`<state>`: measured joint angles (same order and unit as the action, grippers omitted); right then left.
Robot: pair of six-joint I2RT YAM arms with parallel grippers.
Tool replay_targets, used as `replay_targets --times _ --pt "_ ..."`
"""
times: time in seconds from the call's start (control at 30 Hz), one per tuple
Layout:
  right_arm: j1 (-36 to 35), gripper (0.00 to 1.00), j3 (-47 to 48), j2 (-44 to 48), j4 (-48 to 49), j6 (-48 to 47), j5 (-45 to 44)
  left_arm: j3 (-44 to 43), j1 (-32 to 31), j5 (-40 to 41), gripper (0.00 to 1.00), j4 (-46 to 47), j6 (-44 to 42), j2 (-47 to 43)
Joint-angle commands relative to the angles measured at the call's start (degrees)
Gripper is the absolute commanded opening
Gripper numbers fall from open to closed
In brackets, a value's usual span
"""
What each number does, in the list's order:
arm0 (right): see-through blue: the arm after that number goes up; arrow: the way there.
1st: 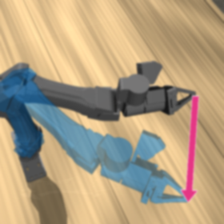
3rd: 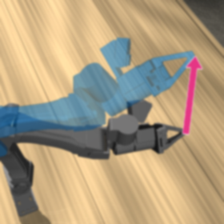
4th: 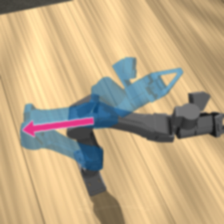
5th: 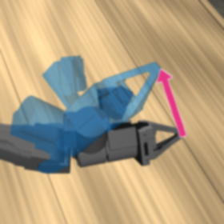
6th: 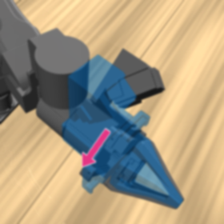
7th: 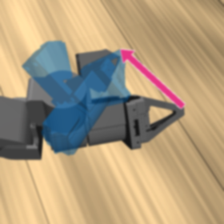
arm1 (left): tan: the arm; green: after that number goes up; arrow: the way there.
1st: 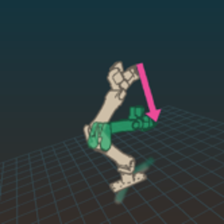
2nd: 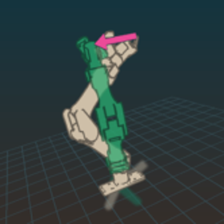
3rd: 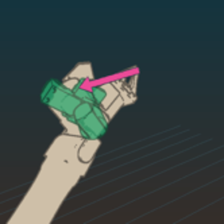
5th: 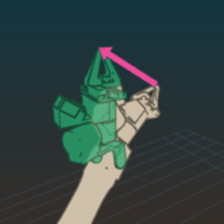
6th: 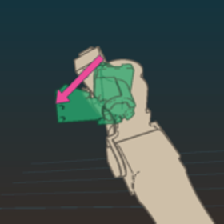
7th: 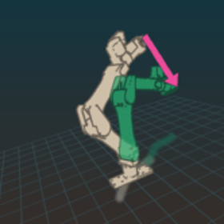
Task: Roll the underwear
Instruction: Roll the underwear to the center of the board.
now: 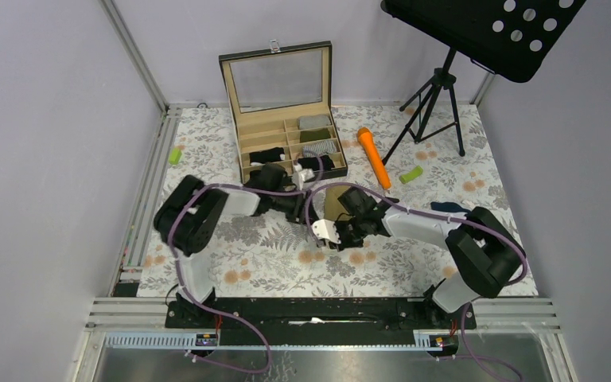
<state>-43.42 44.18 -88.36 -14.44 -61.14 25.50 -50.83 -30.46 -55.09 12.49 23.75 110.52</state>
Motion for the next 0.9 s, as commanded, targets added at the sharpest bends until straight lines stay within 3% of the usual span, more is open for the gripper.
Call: replay_targets --times 0.0,0.13,0.27,0.4,0.5,0.6,0.73,0.87 --pt "0.2 0.11 8.0 -4.4 -21.9 2.3 10.8 3.6 5.9 9.4 0.48 -7.4 -11.7 -14.9" --pt "3.3 0.10 13.9 -11.1 -29.4 6.0 18.4 11.3 5.7 17.6 0.51 -10.4 -22.9 -31.4" --pt "7.6 0.11 21.2 -20.1 -36.6 6.9 24.2 19.1 0.5 33.0 0.53 -10.2 -36.1 -47.0" --pt "12.2 0.11 27.0 -28.1 -43.0 6.0 28.1 22.6 -4.4 31.5 0.54 -10.1 -48.0 -53.9" --pt "14.5 0.11 29.8 -32.7 -45.7 6.1 29.2 20.9 -9.9 28.8 0.54 -10.6 -53.0 -51.5" --pt "15.7 0.12 30.9 -35.3 -46.6 6.1 28.5 16.9 -15.8 26.7 0.54 -9.9 -55.1 -42.8" --pt "16.3 0.13 29.4 -35.6 -45.5 5.7 27.5 10.6 -20.6 27.0 0.53 -6.4 -51.4 -31.0" --pt "16.5 0.14 29.1 -35.8 -44.2 7.0 27.3 10.9 -23.6 29.1 0.53 1.5 -49.0 -25.5"
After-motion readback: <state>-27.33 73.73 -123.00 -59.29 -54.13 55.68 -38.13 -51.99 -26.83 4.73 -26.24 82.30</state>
